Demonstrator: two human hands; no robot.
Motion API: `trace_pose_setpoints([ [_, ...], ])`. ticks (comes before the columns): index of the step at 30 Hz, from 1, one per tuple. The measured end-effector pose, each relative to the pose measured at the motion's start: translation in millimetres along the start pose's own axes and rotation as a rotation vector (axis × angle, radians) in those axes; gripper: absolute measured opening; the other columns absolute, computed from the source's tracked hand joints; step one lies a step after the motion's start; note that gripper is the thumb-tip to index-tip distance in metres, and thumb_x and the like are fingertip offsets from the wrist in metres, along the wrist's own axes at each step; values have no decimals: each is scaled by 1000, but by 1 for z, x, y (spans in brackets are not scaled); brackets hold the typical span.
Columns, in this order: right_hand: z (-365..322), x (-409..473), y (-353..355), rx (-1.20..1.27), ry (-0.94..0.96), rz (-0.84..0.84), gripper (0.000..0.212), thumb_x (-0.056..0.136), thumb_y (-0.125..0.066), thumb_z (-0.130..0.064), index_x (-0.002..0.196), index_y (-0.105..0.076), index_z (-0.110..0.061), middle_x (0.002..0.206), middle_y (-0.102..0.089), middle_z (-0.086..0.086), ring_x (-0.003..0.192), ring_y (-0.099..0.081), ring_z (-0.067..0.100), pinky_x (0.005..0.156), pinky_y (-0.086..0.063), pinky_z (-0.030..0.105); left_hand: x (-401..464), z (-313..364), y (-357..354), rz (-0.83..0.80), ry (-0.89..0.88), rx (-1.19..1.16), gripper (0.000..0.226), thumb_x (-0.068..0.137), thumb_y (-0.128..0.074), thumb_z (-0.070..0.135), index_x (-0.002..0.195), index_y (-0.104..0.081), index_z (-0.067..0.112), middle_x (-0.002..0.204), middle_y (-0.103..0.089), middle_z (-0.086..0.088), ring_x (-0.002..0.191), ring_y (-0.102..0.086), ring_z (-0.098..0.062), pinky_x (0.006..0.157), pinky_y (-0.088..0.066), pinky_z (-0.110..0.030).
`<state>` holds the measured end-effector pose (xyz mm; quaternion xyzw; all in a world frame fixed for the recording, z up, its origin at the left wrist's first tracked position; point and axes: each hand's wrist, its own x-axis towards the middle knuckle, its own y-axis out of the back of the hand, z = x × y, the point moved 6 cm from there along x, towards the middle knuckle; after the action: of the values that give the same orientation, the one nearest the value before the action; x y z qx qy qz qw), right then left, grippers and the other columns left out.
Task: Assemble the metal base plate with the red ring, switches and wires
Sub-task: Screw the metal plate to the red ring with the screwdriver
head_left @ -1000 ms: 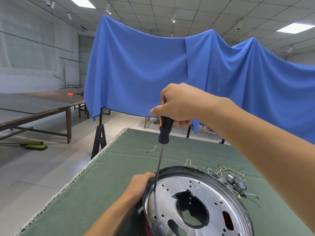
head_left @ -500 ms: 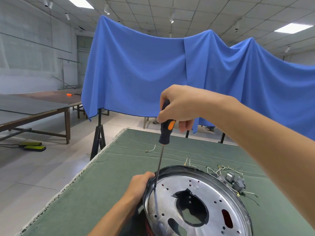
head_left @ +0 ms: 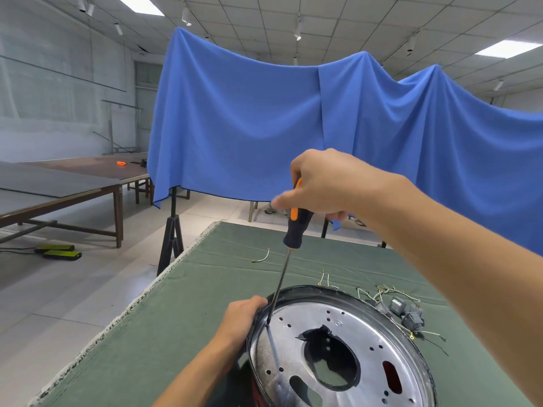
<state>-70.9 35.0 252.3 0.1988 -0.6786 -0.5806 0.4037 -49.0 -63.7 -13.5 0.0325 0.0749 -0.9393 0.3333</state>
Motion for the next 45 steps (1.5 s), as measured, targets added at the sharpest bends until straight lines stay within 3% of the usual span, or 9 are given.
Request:
trace_pose_setpoints([
  [3,-3,-2,-4,233,58,-167,22,76,-71,-20,90,-54,-17,74,-64,1,31,-53,8,37,-46,20,1,0,1,2,-6,0,14,87,-55,12,76,-57,3,74,-52,-17,71,-44,-22,66,-33,-32],
  [8,7,3,1,-15,7,52,26,79,-67,-35,72,-54,-14,50,-56,-2,20,-41,7,36,-34,16,0,1,1,7,-12,-9,13,87,-56,12,76,-57,4,74,-53,-16,71,-45,-22,66,-34,-32],
  [13,14,-1,-4,332,26,-279,18,81,-67,-22,94,-56,-17,83,-68,5,42,-64,19,41,-48,23,0,1,1,7,-24,-4,13,86,-56,11,75,-55,5,74,-50,-15,71,-42,-20,66,-33,-31],
  [18,26,4,-2,87,11,-89,33,86,-61,-44,76,-57,-13,58,-70,1,32,-50,16,43,-43,19,0,1,2,17,-23,-3,16,86,-57,11,72,-55,4,72,-51,-15,70,-43,-20,66,-34,-32],
  [22,28,-2,-5,318,-16,-255,25,82,-70,-29,95,-52,-17,79,-68,5,45,-65,19,41,-48,23,-1,1,2,10,-24,2,15,86,-56,12,73,-55,5,73,-51,-15,70,-43,-20,66,-33,-32],
  [27,29,1,-3,84,-2,-77,32,84,-62,-43,75,-56,-13,55,-67,1,28,-49,13,39,-38,18,1,1,2,10,-38,10,15,87,-56,11,73,-54,5,73,-50,-15,71,-43,-20,66,-33,-31],
  [39,18,-5,-3,262,54,-251,26,81,-69,-34,96,-53,-19,79,-71,0,56,-69,15,45,-51,24,4,-1,2,14,-38,6,13,87,-56,11,74,-54,6,74,-48,-15,71,-41,-20,65,-32,-30],
  [43,18,-3,-4,135,54,-136,28,88,-62,-38,85,-54,-11,49,-62,-4,34,-58,13,40,-42,19,4,-1,2,12,-44,0,13,87,-56,10,76,-55,5,74,-49,-15,72,-41,-21,66,-32,-31],
  [45,17,-4,-3,133,23,-141,32,86,-63,-41,89,-55,-10,57,-65,0,36,-60,14,40,-44,21,3,-1,2,17,-46,0,13,87,-56,10,76,-55,5,75,-49,-16,72,-42,-21,67,-32,-31],
])
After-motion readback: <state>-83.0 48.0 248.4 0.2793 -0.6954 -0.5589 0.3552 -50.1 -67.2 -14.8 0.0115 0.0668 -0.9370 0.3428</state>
